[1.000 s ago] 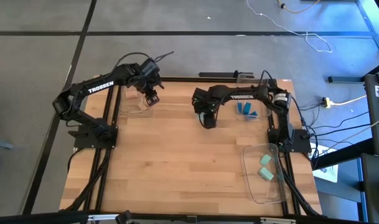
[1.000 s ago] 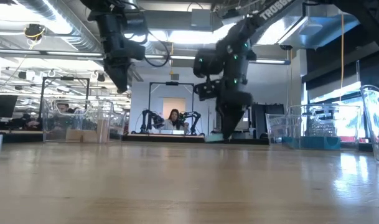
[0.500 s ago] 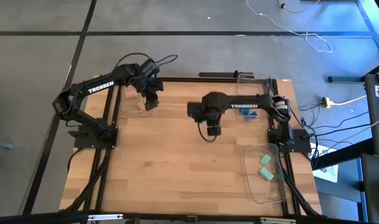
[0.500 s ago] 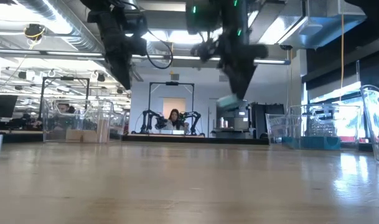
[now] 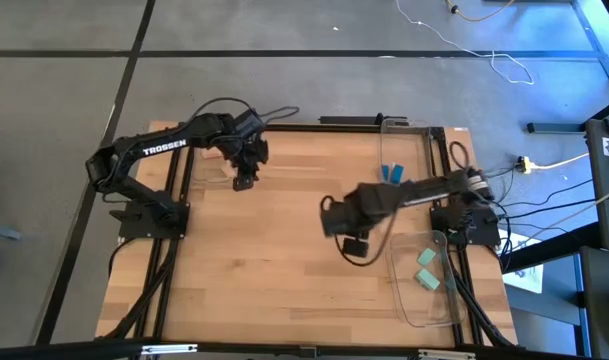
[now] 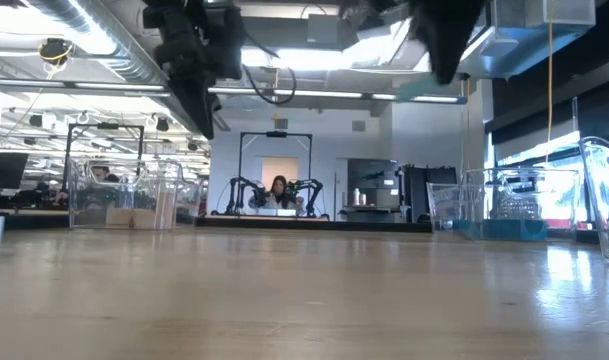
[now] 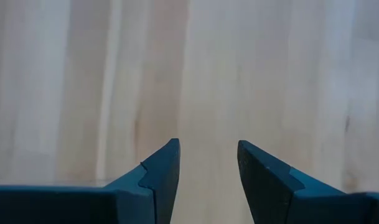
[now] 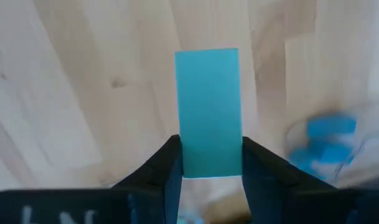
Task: Sort & place blocks by color
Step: Put the light blue block into the bottom right transparent bin
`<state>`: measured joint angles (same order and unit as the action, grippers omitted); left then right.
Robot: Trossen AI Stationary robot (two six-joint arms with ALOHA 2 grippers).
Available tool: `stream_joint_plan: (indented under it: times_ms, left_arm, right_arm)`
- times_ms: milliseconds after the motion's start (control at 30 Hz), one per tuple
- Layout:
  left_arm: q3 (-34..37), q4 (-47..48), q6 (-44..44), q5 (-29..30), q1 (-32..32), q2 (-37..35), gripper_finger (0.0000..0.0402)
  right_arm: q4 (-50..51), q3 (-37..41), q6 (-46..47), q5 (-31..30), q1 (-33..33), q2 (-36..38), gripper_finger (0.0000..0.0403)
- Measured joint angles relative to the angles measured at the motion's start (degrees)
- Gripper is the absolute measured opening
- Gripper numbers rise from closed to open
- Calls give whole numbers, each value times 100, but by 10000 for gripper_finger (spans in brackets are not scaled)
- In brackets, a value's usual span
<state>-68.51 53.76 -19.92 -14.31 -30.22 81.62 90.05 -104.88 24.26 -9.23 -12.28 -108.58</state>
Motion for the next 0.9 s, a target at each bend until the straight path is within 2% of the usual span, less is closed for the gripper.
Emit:
stream_joint_plan:
  times_ms: [133, 267, 467, 700, 900]
  left_arm:
    - [2, 23, 11, 3, 253, 1, 153]
    - [2, 23, 23, 4, 535, 1, 153]
    - [2, 23, 106, 5, 955, 1, 153]
    - [2, 10, 383, 24, 1306, 1, 153]
    - [2, -82, 491, 29, 1427, 1, 153]
  right_arm:
    - [-13, 524, 1277, -13, -427, 498, 128]
    - [11, 1457, 2714, 28, -821, 1072, 128]
    - [3, 2997, 4220, 633, -1379, 1826, 128]
    - [-781, 4127, 5096, 1503, -2056, 2348, 128]
    - [-1562, 4764, 5326, 1751, -2344, 2426, 128]
